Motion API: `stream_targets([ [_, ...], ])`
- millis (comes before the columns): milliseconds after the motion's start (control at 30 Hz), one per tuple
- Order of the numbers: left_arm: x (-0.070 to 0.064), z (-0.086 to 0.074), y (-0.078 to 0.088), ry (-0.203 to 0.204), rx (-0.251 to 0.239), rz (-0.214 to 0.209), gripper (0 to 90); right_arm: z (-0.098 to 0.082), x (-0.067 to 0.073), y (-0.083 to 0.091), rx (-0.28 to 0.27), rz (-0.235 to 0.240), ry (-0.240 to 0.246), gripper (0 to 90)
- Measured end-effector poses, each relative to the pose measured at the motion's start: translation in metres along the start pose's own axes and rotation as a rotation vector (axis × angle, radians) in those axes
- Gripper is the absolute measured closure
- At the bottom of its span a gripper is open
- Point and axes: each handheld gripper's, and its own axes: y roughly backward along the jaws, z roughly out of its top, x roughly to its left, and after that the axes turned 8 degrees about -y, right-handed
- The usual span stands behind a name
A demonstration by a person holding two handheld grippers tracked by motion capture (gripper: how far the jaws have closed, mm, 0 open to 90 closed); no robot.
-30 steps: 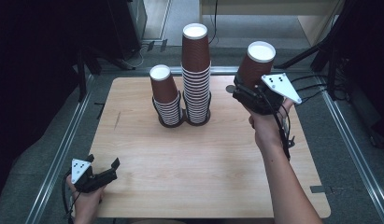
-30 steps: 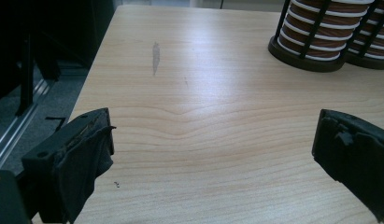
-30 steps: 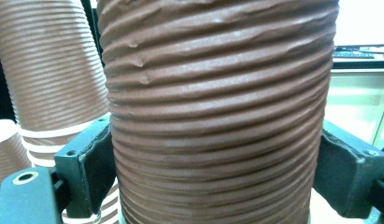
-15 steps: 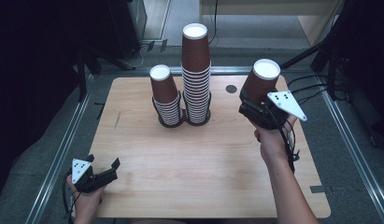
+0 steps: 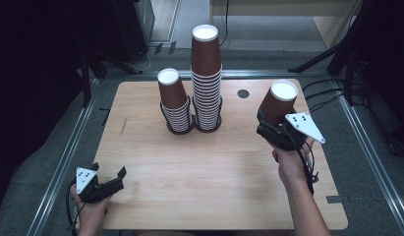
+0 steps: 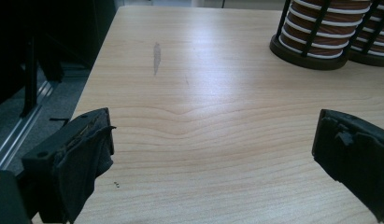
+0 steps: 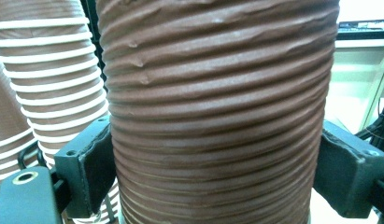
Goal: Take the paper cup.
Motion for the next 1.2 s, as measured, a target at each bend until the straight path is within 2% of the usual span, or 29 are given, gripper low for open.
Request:
stream_targets([
  [100, 0.001, 0.000, 0.000, 0.008, -0.002, -0.002, 0.0, -0.007, -0.003, 0.001, 0.005, -0.003, 0.006, 11.8],
  [167, 0.001, 0.001, 0.000, 0.017, -0.001, 0.019, 0.0, -0.013, -0.005, 0.002, 0.007, -0.004, 0.014, 11.8],
  [300, 0.003, 0.001, 0.002, 0.035, -0.009, 0.016, 0.0, -0.021, -0.008, 0.005, 0.011, 0.002, 0.027, 11.8],
  [433, 0.002, 0.002, 0.002, 0.019, -0.011, 0.020, 0.0, -0.030, -0.011, 0.009, 0.019, 0.002, 0.042, 11.9],
  [567, 0.002, 0.005, 0.004, 0.025, -0.012, 0.024, 0.0, -0.037, -0.016, 0.012, 0.023, 0.007, 0.036, 11.9],
  [733, 0.000, 0.007, 0.001, 0.012, -0.003, 0.026, 0.0, -0.047, -0.020, 0.013, 0.040, 0.007, 0.041, 11.9],
  [767, -0.001, 0.011, 0.000, 0.045, -0.018, 0.015, 0.0, -0.052, -0.021, 0.013, 0.043, 0.013, 0.039, 11.9],
  [800, -0.001, 0.011, 0.000, 0.045, -0.018, 0.015, 0.0, -0.052, -0.021, 0.013, 0.043, 0.013, 0.039, 11.9],
  [867, -0.003, 0.017, 0.000, 0.053, -0.029, 0.022, 0.0, -0.056, -0.022, 0.013, 0.041, 0.020, 0.058, 11.9],
  [933, -0.011, 0.027, -0.003, 0.038, -0.031, 0.030, 0.0, -0.061, -0.025, 0.013, 0.048, 0.032, 0.061, 12.1],
  [1200, -0.038, 0.046, -0.020, 0.022, -0.039, -0.025, 0.0, -0.074, -0.028, 0.010, 0.072, 0.044, 0.095, 12.3],
])
